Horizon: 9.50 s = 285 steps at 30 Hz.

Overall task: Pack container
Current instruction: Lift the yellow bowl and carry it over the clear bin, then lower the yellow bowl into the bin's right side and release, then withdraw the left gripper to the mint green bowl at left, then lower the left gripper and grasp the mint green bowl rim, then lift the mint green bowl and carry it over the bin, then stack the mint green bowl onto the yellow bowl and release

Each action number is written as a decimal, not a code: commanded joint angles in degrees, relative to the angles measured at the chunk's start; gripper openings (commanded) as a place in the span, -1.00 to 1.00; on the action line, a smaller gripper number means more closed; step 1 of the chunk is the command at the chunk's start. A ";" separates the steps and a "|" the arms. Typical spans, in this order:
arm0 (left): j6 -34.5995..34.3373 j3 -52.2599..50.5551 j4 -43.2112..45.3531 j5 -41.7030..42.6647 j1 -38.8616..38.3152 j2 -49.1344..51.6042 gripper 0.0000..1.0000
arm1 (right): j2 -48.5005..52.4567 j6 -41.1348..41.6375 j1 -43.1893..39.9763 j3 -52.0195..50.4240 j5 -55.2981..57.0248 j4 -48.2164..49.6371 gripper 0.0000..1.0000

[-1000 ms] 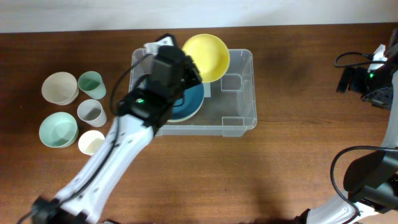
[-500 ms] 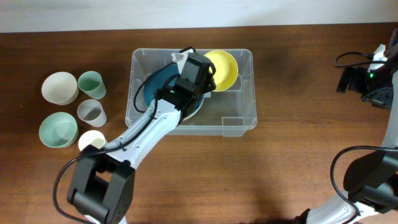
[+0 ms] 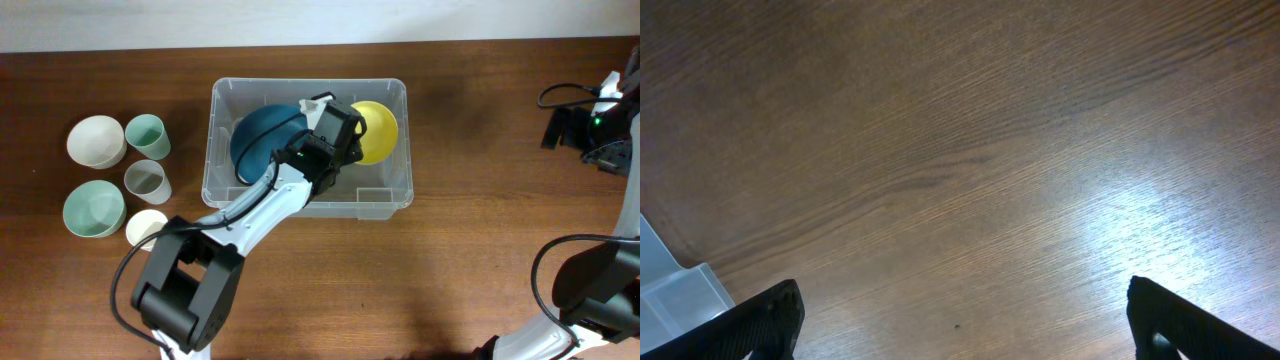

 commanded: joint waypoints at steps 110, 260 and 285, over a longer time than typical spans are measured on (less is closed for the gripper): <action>19.45 34.49 -31.43 -3.26 4.20 1.79 0.49 | 0.20 0.44 -0.15 -0.26 -0.13 0.04 0.98; 14.25 28.68 -34.21 7.50 7.28 10.29 -0.98 | 0.20 0.44 -0.15 -0.26 -0.11 0.04 0.97; 14.23 28.63 -31.56 9.05 6.08 14.03 -0.98 | 0.20 0.44 -0.15 -0.26 -0.13 0.04 0.98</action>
